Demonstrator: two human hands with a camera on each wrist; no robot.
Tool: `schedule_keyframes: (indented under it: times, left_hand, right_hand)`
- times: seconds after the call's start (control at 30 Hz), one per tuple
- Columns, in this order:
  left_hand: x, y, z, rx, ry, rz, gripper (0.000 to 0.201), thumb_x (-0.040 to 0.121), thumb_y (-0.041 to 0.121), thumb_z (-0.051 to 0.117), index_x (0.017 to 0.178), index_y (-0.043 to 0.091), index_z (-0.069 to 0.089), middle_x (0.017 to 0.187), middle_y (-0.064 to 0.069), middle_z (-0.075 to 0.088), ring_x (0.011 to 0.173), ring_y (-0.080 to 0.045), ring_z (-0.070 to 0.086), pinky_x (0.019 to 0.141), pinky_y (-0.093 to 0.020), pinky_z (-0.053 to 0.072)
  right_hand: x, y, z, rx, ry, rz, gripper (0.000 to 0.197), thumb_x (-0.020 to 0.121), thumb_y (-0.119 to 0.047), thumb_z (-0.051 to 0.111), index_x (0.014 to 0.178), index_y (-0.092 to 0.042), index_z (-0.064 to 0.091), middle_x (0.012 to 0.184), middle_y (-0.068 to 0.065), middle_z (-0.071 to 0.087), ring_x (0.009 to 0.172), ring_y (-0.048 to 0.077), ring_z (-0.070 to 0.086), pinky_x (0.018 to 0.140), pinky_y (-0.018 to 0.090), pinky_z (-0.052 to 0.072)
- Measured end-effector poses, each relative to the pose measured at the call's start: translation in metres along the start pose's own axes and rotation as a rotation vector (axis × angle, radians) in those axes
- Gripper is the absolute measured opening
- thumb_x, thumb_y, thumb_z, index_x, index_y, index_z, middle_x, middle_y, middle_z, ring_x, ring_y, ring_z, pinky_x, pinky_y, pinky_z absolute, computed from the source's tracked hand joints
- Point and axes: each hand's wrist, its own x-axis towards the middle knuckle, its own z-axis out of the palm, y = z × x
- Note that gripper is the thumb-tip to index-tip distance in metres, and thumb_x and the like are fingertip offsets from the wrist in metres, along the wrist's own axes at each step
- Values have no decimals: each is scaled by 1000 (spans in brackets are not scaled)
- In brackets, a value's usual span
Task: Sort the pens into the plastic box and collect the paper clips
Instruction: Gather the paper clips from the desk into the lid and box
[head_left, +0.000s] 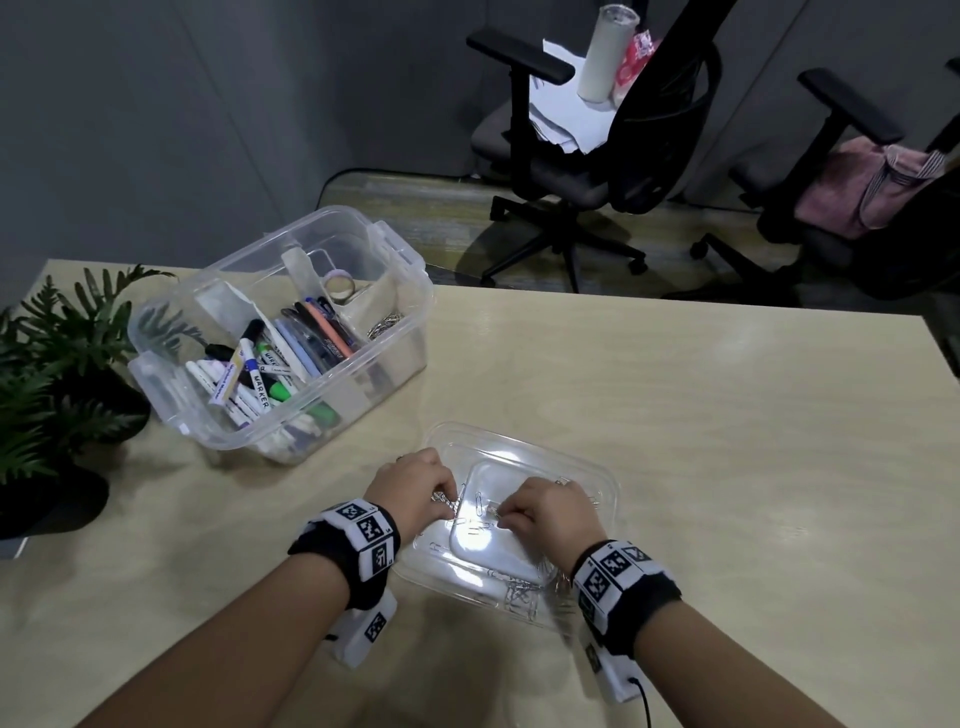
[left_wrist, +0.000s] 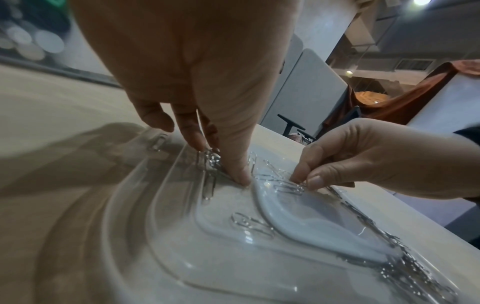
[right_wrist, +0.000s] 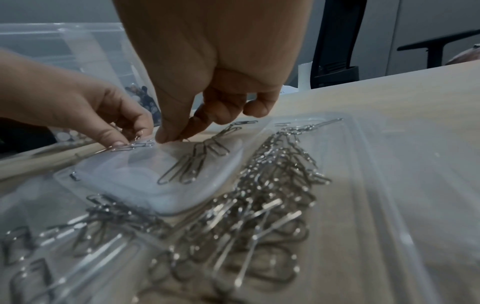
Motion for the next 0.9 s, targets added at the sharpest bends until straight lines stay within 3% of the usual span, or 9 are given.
schedule_keyframes:
  times: [0.1, 0.2, 0.37, 0.57, 0.63, 0.73, 0.8, 0.9]
  left_hand:
    - [2, 1, 0, 6, -8, -5, 18, 76, 36, 75, 92, 30, 69, 94, 14, 46, 101, -12, 51, 92, -30, 38]
    - [3, 2, -1, 51, -34, 9, 16, 80, 38, 70, 92, 27, 70, 93, 13, 44, 102, -14, 51, 90, -30, 39]
    - [4, 3, -2, 72, -63, 20, 19, 85, 33, 66, 98, 20, 69, 102, 3, 54, 106, -16, 50, 88, -30, 40]
    - [3, 0, -7, -31, -71, -14, 12, 81, 29, 69, 89, 21, 69, 91, 8, 52, 95, -13, 53, 83, -27, 44]
    - [-1, 0, -13, -119, -32, -23, 7, 79, 28, 72, 83, 23, 69, 91, 7, 57, 89, -11, 56, 81, -26, 46]
    - [-10, 8, -29, -227, 51, 3, 7, 77, 25, 74, 80, 25, 67, 91, 5, 60, 87, -11, 57, 82, -26, 47]
    - [-18, 18, -44, -295, 131, 35, 7, 78, 23, 75, 81, 21, 69, 88, 5, 59, 85, -11, 57, 81, -25, 47]
    - [-30, 36, -71, -439, 261, 95, 7, 79, 21, 75, 81, 17, 69, 86, 7, 58, 81, -7, 57, 74, -13, 43]
  right_hand:
    - [1, -4, 0, -18, -25, 22, 23, 91, -45, 53, 103, -35, 69, 109, -11, 61, 103, 14, 55, 89, 29, 29]
    - [5, -8, 1, -51, -41, 25, 24, 93, -42, 50, 103, -30, 69, 109, -8, 60, 102, 18, 57, 91, 30, 35]
    - [3, -9, 3, -158, -45, -44, 28, 97, -37, 41, 103, -25, 65, 111, -6, 57, 103, 19, 56, 91, 31, 33]
    - [1, -7, -15, -110, -59, -57, 24, 98, -36, 43, 105, -24, 63, 113, -7, 57, 104, 17, 55, 93, 30, 34]
    - [2, -7, -26, -66, -28, -70, 21, 97, -34, 46, 102, -24, 63, 110, -7, 60, 99, 17, 58, 92, 30, 39]
    - [6, -17, -55, 0, 50, -85, 17, 96, -34, 50, 97, -24, 64, 100, -8, 67, 84, 14, 61, 75, 24, 41]
    - [13, -31, -81, 20, 106, -121, 15, 95, -31, 51, 97, -24, 64, 96, -9, 69, 77, 10, 59, 70, 24, 41]
    - [33, -62, -119, 30, 241, -209, 13, 94, -30, 54, 95, -23, 66, 93, -9, 69, 79, 12, 60, 70, 27, 42]
